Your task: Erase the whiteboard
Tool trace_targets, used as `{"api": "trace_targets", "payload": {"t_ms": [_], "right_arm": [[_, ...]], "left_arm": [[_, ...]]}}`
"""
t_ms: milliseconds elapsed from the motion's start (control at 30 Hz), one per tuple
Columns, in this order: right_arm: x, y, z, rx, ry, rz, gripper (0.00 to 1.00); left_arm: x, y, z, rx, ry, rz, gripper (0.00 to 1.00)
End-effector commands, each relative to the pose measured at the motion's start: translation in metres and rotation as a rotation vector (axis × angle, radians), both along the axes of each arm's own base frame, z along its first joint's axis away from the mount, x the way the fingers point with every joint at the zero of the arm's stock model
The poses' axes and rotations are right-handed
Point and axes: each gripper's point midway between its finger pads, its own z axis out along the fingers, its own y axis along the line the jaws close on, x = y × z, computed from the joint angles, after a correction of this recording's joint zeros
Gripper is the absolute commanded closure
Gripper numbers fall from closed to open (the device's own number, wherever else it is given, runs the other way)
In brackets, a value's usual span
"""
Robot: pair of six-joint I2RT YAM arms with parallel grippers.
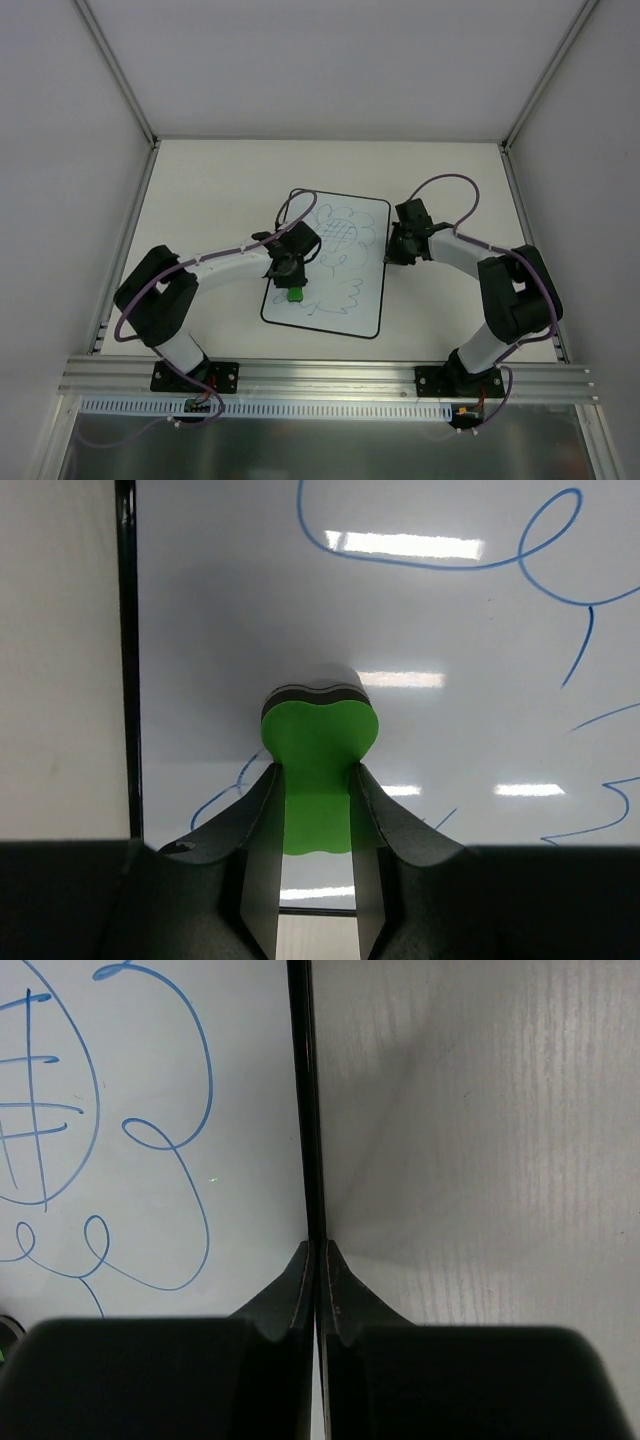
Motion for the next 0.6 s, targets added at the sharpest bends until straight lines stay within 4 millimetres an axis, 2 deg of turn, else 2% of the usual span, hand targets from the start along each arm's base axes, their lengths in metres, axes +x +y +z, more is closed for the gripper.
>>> {"api": "trace_targets", "payload": {"t_ms": [0, 133, 367, 567], "right_arm": [[-0.008, -0.003, -0.016, -0.033, 0.064, -0.018, 1.00], [-0.003, 0.000, -0.014, -0.026, 0.048, -0.017, 1.00], [-0.004, 0.008, -0.017, 0.009, 0.055, -0.001, 1.00], [-0.004, 0.012, -0.018, 0.012, 0.057, 0.011, 1.00]], "left_arm": [[-0.051, 0.066, -0.026, 0.201, 0.170, 0.058, 1.00], [-0.056, 0.078, -0.020, 0.189, 0.147, 0.087, 1.00], [-0.067, 0.095, -0.026, 0.224, 0.158, 0.120, 1.00], [-0.060, 0.107, -0.017, 0.216, 0.099, 0.156, 1.00]]}}
